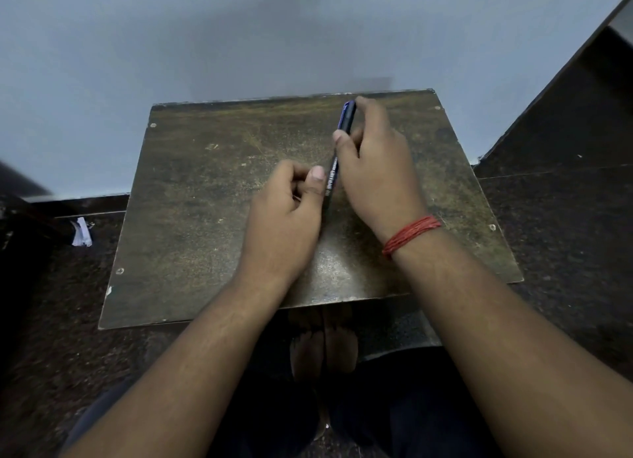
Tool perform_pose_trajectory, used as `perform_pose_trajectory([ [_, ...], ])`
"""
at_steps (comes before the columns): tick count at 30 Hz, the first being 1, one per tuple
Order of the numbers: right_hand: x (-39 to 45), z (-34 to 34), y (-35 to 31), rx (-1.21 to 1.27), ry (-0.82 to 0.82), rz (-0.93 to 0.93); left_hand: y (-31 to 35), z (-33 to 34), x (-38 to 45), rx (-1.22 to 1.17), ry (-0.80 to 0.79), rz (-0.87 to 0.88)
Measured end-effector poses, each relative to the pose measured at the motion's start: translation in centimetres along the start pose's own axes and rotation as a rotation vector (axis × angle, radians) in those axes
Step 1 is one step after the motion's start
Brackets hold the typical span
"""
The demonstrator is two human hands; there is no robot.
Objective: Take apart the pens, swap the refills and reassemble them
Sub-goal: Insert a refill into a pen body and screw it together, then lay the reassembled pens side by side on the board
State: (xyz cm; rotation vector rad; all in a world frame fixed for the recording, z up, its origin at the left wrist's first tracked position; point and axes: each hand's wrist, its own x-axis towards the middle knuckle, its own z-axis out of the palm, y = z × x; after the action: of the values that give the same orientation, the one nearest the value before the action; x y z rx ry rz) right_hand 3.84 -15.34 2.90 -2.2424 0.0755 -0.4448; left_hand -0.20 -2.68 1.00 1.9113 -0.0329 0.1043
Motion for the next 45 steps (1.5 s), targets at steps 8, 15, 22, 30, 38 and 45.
perform_pose_trajectory([
  [8, 0.6, -0.5, 2.0, -0.441, -0.067, -0.037, -0.2, -1.0, 0.4, 0.154, 0.094, 0.089],
  [15, 0.7, 0.1, 2.2, -0.625, -0.076, -0.073, -0.8, -1.8, 1.1, 0.525, 0.071, 0.126],
  [22, 1.1, -1.6, 2.3, -0.546, 0.008, -0.039, -1.8, -1.8, 1.5, 0.694, -0.003, 0.141],
  [30, -0.2, -2.8, 2.9, -0.605, -0.200, 0.067, -2.4, -2.0, 1.9, 0.711, -0.052, 0.097],
  [38, -1.4, 1.4, -0.3, -0.533, -0.263, 0.069, -1.9, -4.1, 2.0, 0.724, -0.038, 0.016],
  [45, -2.8, 5.4, -4.4, -0.409, -0.311, 0.010, -1.6, -7.5, 1.8, 0.804, -0.056, -0.116],
])
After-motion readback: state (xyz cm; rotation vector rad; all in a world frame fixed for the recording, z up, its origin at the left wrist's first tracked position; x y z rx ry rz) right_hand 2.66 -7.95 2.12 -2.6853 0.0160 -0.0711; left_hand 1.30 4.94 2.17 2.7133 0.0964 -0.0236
